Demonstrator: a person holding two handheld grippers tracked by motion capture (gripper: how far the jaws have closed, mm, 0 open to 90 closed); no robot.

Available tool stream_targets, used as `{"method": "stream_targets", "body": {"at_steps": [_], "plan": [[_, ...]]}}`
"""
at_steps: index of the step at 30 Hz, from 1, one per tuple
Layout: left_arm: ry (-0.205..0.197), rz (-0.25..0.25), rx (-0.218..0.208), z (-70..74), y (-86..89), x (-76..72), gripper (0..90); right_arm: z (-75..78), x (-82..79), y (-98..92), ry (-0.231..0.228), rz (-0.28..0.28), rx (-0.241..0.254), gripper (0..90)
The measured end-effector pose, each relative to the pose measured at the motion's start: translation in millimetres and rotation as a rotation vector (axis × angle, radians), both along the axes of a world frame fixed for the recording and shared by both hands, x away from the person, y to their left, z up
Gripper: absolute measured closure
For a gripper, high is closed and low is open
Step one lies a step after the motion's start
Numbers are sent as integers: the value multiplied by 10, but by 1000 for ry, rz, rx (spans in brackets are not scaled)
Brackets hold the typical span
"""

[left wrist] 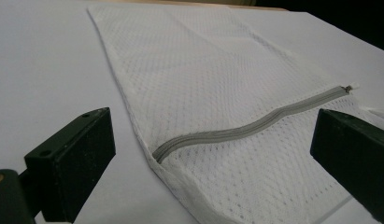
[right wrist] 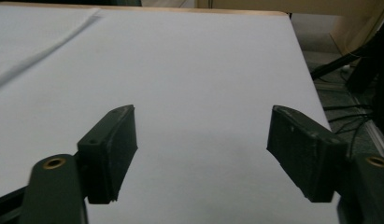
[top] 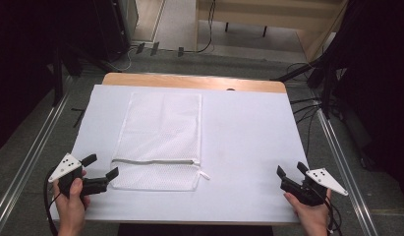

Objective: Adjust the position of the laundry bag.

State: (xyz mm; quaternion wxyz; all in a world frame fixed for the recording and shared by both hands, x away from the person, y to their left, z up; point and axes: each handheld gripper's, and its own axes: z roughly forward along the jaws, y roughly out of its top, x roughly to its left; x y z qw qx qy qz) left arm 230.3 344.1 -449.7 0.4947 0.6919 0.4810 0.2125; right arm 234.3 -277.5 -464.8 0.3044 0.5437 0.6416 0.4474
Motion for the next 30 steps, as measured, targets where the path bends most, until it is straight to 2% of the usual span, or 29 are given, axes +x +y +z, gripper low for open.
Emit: {"method": "stream_targets", "body": {"at_steps": [1, 2, 3, 5, 9, 11, 12, 13, 14, 15, 18, 19, 21, 22, 23, 24, 26, 30], "plan": [[0, 1, 0, 2, -1, 0, 4, 7, 1, 28, 0, 6, 7, 329], [0, 1, 0, 2, -1, 0, 4, 7, 1, 28, 0, 6, 7, 329], [-3, 2, 1, 2, -4, 1, 4, 20, 8, 108, -5, 38, -18, 455], [-3, 3, 4, 4, -9, -6, 4, 27, 29, 191, -8, 79, -32, 520], [-10, 7, 20, 13, -6, -14, 4, 67, 138, 323, 48, 171, 9, 516], [-12, 9, 22, 16, 3, -18, 4, 77, 164, 366, 54, 181, 13, 537], [-14, 16, 19, 20, 15, -28, 4, 118, 214, 457, 75, 169, -8, 559], [-15, 20, 17, 23, 26, -33, 4, 140, 245, 501, 74, 164, -13, 559], [-15, 20, 17, 23, 26, -33, 4, 140, 245, 501, 74, 164, -13, 559], [-19, 29, 6, 29, 48, -34, 5, 190, 334, 609, 89, 172, -1, 559], [-20, 33, -6, 34, 56, -26, 5, 213, 415, 715, 104, 184, -1, 555], [-22, 27, -2, 38, 47, -19, 4, 225, 514, 877, 124, 202, -25, 558], [-24, 24, 5, 42, 38, -18, 5, 229, 542, 936, 129, 216, -23, 583], [-27, 18, 12, 49, 29, -19, 5, 232, 577, 1020, 132, 244, -16, 593], [-30, 16, 18, 55, 23, -19, 4, 228, 623, 1138, 140, 277, -29, 596], [-33, 17, 17, 61, 19, -16, 5, 208, 702, 1332, 151, 302, -56, 596], [-31, 19, 18, 63, 24, -6, 5, 179, 791, 1468, 178, 332, -27, 595], [-28, 18, 16, 58, 39, 9, 5, 144, 1020, 1724, 258, 344, 35, 594]]}}
